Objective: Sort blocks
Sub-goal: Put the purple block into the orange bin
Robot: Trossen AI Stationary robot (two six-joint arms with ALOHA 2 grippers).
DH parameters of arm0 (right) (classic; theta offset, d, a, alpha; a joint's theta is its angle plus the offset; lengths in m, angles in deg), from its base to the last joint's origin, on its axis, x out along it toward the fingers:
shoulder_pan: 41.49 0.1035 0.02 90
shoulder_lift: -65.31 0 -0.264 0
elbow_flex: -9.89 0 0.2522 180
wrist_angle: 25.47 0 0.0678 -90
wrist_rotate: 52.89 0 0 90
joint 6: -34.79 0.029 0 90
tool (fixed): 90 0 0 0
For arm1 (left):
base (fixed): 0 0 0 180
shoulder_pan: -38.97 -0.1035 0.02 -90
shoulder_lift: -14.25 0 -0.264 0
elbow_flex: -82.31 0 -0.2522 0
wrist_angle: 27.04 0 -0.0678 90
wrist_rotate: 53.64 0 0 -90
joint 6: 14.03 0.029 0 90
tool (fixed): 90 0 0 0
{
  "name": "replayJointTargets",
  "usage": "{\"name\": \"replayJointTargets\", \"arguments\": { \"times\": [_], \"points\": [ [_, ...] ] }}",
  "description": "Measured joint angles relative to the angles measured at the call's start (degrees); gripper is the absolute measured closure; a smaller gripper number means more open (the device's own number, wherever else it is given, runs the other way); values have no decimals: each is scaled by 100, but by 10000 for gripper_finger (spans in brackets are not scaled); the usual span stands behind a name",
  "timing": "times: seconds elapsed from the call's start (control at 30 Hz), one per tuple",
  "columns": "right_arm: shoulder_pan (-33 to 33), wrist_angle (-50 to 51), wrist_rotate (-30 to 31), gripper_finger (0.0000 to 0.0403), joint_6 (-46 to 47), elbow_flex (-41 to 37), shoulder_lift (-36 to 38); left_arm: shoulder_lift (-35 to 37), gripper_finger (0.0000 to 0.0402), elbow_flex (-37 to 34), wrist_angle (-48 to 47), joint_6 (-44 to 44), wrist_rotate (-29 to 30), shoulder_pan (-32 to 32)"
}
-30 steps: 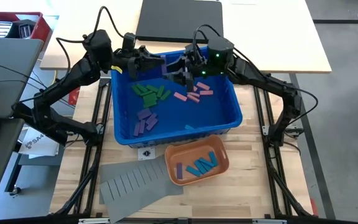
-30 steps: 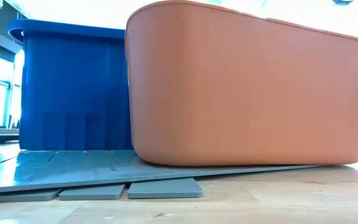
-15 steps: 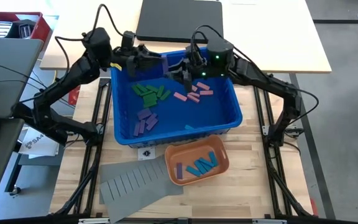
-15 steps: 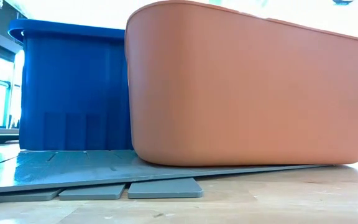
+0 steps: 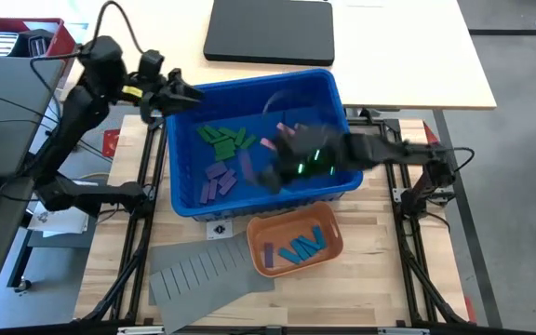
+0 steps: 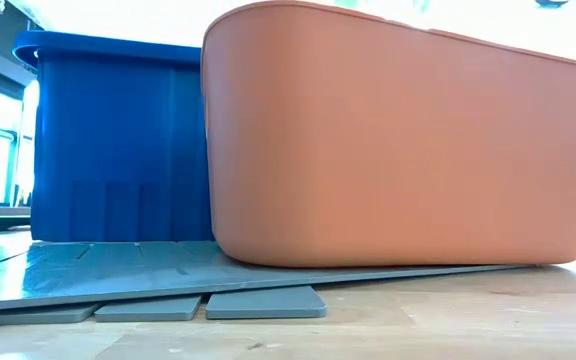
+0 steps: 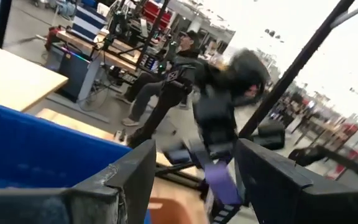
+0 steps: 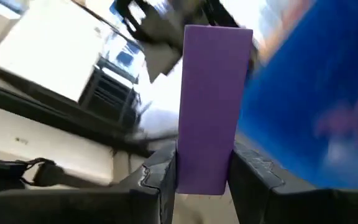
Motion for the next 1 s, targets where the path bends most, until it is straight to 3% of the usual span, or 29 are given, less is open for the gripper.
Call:
{"name": "replayJointTargets", "arguments": {
  "times": [0.17,0.33,0.6,1.0],
  "points": [
    [844,228,301,295,1840,-874,-15,256,187,1,-398,585,77,-18],
    [1366,610,216,295,2718,-1634,-15,329,187,2,-404,604,156,53],
    [1497,403,-833,295,2676,-3029,-15,214,187,0,-397,611,548,56],
    [1409,241,-834,295,2853,-4046,-17,128,186,0,-407,263,1529,56]
  ]
}}
